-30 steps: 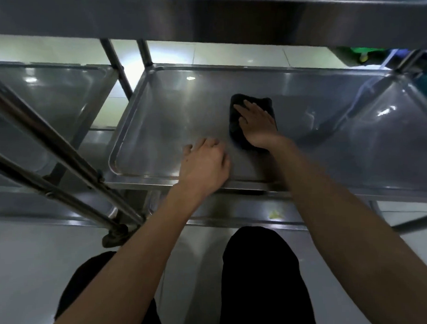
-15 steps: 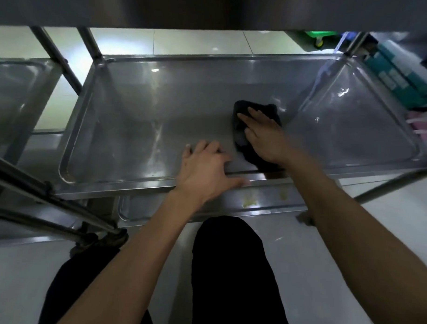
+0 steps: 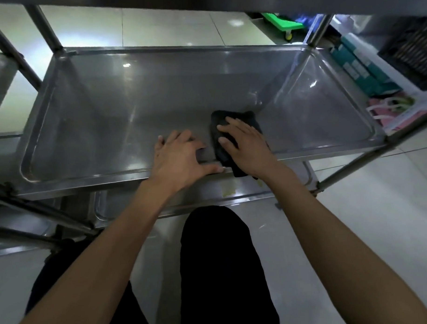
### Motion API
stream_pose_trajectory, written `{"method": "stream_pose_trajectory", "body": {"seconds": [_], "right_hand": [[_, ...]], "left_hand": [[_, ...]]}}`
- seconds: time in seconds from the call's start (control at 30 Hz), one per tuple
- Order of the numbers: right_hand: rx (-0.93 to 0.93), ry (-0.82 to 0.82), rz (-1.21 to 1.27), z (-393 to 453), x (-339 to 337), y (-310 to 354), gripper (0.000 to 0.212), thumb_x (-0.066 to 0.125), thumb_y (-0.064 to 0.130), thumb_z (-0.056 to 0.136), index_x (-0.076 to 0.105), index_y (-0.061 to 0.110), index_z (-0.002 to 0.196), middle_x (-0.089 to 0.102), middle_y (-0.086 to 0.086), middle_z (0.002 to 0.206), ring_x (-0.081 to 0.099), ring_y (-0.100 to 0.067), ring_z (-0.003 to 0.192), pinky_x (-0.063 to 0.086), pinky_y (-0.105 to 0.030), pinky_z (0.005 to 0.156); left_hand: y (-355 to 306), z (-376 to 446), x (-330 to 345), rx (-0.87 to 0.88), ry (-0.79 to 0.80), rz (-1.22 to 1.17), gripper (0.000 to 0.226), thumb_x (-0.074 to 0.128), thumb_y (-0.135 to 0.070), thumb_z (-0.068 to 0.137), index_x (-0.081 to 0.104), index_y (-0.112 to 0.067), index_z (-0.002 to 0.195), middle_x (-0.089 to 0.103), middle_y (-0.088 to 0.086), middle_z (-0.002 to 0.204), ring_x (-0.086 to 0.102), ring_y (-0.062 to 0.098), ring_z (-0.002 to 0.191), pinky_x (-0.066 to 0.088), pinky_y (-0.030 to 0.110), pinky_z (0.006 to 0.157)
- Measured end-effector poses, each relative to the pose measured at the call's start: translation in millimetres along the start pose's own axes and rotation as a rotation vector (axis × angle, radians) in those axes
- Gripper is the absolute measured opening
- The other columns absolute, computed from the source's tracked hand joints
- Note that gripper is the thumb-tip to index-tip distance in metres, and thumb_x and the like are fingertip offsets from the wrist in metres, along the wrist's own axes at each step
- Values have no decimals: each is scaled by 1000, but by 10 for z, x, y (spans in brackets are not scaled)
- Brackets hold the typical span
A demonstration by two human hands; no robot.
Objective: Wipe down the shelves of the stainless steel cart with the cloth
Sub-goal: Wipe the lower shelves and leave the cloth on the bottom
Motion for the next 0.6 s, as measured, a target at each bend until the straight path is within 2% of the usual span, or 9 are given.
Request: {"method": "stream_pose_trajectory", "body": {"seconds": [0.1, 0.17, 0.27, 0.4, 0.6], "right_hand": [[-1, -96, -1, 4, -52, 8, 40, 49, 39, 102, 57, 23, 138, 44, -2, 155, 37, -21, 144, 30, -47, 116], [-18, -93, -37, -24, -34, -27, 46, 46, 39, 103, 47, 23, 147, 39, -2, 158, 33, -20, 147, 26, -44, 119], [-38, -78, -89, -24, -77, -203, 53, 41, 39, 106, 34, 21, 155, 33, -3, 161, 28, -22, 149, 23, -44, 120], [23, -66, -80, 8, -239, -680, 52, 38, 40, 107, 34, 22, 155, 30, -4, 163, 24, -22, 151, 21, -44, 122], [149, -100, -77, -39, -674, -1609, 52, 38, 41, 106, 36, 21, 154, 32, -6, 162, 26, -23, 150, 21, -43, 122]], "left_hand": [[-52, 45, 5, 9, 27, 42, 88, 49, -94, 56, 66, -36, 121, 56, -7, 126, 43, 21, 126, 35, 51, 107], [-113, 70, 10, 19, 38, 57, 82, 57, -89, 61, 66, -34, 121, 57, -6, 127, 44, 22, 126, 36, 50, 106], [-316, 107, 26, 61, 34, 37, 75, 58, -84, 63, 67, -32, 117, 60, -6, 122, 48, 22, 122, 37, 47, 105], [-851, 247, 89, 148, -3, -29, 53, 65, -66, 76, 68, -30, 115, 63, -7, 115, 53, 22, 115, 41, 40, 98], [-1589, 561, 341, 176, 35, -18, 37, 53, -52, 93, 65, -26, 117, 60, -2, 123, 47, 24, 120, 39, 41, 95]]}}
Point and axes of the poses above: each hand's wrist, its own z-axis towards the middle knuckle, its own x-axis out of the palm, y = z × x, the point moved 10 cm from there along z, towards the middle knuckle
